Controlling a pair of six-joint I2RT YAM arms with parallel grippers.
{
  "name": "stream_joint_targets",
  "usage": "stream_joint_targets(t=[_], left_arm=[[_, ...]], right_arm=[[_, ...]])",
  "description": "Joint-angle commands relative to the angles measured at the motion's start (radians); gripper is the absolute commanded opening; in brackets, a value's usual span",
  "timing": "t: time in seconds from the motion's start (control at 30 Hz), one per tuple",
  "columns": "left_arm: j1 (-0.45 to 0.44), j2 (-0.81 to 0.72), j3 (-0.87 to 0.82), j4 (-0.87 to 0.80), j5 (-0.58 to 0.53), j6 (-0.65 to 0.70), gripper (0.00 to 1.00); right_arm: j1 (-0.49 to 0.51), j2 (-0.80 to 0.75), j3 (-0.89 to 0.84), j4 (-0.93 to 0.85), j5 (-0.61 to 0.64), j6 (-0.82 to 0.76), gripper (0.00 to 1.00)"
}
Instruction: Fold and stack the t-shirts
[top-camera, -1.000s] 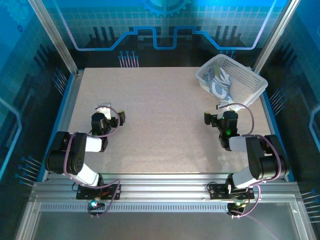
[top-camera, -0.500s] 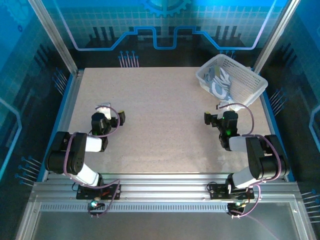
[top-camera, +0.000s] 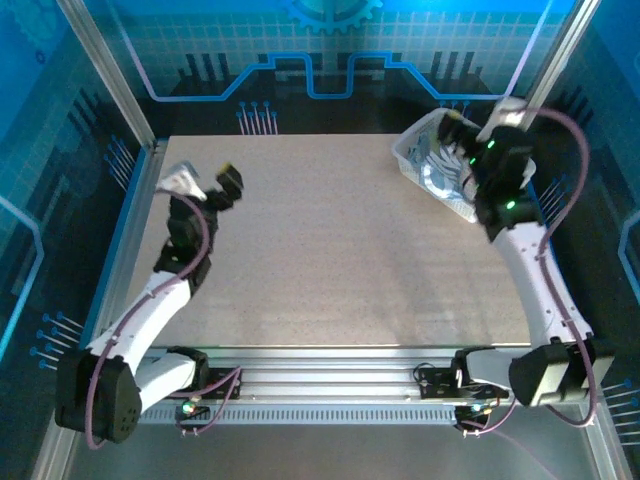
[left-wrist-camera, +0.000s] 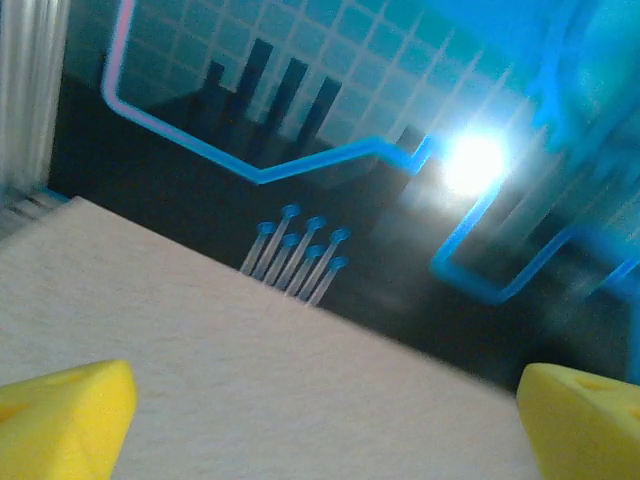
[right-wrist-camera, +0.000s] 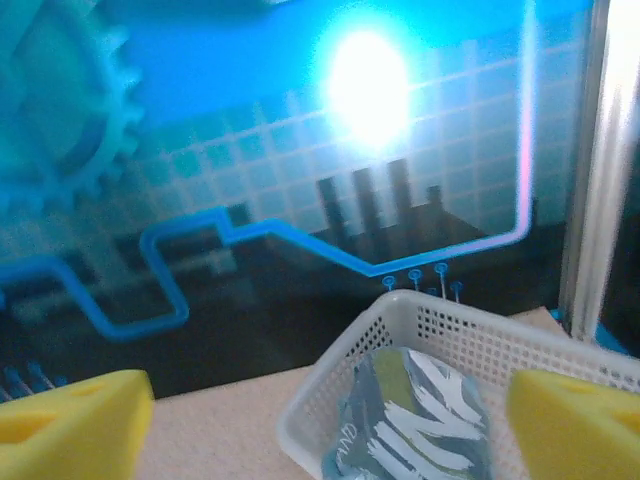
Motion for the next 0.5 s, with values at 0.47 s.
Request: stream_joint_targets(t=[0.47], left_arm=[[-0.229,0.368,0.492,-0.560,0.433,-0.216,0.75]], right_arm=[[0.016,0.929,0.914,-1.027,-0.097,-0.096,0.64]])
